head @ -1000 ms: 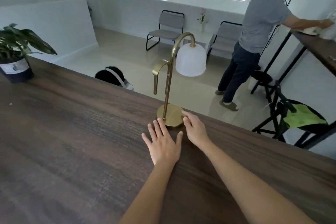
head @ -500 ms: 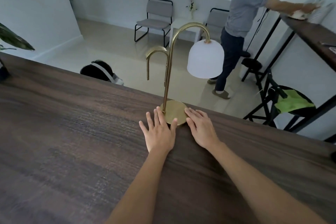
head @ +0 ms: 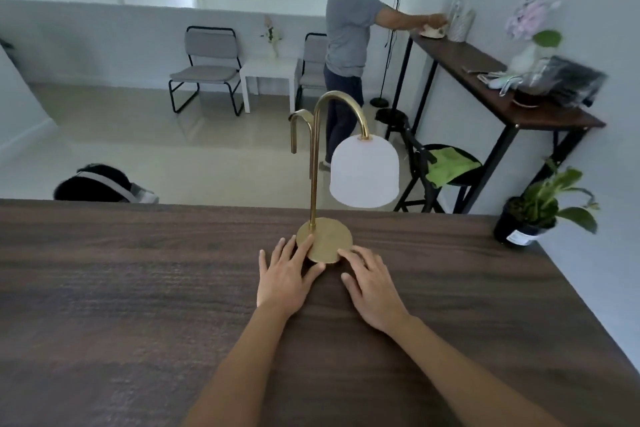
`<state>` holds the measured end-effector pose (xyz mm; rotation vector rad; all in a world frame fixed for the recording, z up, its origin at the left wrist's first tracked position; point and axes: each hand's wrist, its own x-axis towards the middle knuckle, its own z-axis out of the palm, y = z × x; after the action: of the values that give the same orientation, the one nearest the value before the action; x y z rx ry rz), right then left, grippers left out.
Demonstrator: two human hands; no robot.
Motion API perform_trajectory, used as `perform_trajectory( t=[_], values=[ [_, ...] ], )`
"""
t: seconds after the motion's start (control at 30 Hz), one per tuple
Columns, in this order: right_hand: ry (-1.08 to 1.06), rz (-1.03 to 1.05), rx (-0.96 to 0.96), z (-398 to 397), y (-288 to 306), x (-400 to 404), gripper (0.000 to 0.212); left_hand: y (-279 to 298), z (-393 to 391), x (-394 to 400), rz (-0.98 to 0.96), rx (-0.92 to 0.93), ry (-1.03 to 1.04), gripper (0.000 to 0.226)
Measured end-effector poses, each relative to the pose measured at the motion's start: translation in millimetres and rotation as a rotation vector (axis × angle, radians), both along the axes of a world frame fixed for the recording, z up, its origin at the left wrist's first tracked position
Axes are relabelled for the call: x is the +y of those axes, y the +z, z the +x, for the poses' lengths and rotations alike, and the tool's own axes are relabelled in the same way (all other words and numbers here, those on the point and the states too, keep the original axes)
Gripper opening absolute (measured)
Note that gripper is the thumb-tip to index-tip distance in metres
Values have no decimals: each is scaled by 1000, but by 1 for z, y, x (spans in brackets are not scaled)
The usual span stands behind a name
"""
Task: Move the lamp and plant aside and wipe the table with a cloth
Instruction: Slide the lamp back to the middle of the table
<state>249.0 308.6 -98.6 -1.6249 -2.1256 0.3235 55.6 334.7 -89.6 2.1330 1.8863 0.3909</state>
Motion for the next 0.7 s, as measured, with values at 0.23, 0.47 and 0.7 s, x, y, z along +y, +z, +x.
perform_trajectory(
  t=[0.23,0.47,0.7],
  values=[
    [-262,-66,-50,81,2,-25,73,7,77,5,-45,-32,-304,75],
    [-492,-93,-67,164,8,-42,68,6,178,17,-66,1,-458,65],
    [-569,-93,-64,215,2,-17,50,0,240,40,-38,14,-453,63]
  ],
)
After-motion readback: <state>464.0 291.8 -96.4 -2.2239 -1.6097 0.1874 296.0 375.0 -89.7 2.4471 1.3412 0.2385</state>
